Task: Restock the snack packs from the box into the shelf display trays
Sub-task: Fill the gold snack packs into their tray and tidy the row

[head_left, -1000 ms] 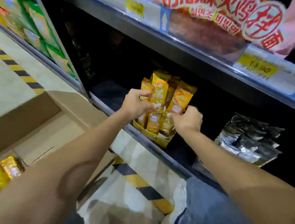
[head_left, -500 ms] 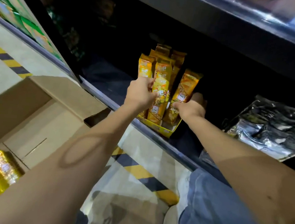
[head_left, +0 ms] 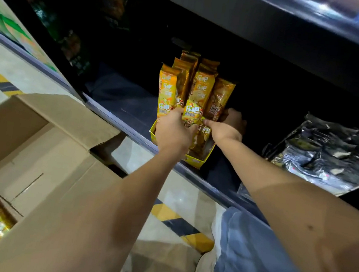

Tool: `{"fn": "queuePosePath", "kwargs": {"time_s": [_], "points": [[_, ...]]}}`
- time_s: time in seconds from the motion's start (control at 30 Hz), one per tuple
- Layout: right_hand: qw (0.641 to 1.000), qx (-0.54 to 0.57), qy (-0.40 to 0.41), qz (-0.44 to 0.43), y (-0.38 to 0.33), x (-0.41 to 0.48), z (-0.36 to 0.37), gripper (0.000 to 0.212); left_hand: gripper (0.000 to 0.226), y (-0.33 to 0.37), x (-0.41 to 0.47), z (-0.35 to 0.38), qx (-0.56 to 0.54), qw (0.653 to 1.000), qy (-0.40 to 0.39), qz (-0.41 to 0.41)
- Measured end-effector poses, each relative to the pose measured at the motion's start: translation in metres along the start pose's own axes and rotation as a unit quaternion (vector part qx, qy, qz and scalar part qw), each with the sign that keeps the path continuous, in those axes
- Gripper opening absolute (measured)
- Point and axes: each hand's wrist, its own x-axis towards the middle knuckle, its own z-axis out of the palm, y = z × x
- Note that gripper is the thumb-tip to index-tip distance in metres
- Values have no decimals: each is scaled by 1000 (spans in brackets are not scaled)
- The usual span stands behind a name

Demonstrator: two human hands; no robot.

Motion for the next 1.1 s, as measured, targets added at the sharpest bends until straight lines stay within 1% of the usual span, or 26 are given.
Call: {"fn": "queuePosePath", "kwargs": {"time_s": [0.1,0.23,0.3,0.37,0.43,0.5,0.57,0.63,0.8,0.87,0.97,1.03,1.1], "points": [[1000,6,23,-17,0,1,3,65,30,2,-4,3,10,1000,19,12],[999,6,43,-28,-2,4,4,62,46,-10,-3,1,-18,999,27,4],[999,9,41,-28,-4,5,5,59,49,-18,2,-2,-27,999,30,-4],[999,9,40,-31,-6,5,7,53,45,-19,3,-3,-19,999,26,-12],[998,7,45,-38,-5,3,7,44,37,-18,2,-3,-3,1000,27,-6],[998,3,56,-43,-5,2,7,40,30,-15,-2,-4,13,999,37,4],[997,-6,67,-46,-5,1,8,40,31,-15,-4,-6,27,999,44,11],[996,-10,74,-46,-4,1,9,41,38,-14,-5,-8,23,998,49,13],[997,-1,64,-44,-7,-3,7,40,46,-13,-6,-19,19,998,50,34],[997,-5,60,-40,-8,-7,6,47,46,-13,-7,-23,12,997,60,36],[997,-62,40,-22,-9,-16,5,56,45,-11,-7,-27,6,998,60,33],[994,-109,24,-17,-10,-25,-1,55,46,-11,-7,-30,8,999,43,29],[990,-137,21,-36,-13,-36,-12,51,49,-11,-9,-34,15,999,19,35]]}}
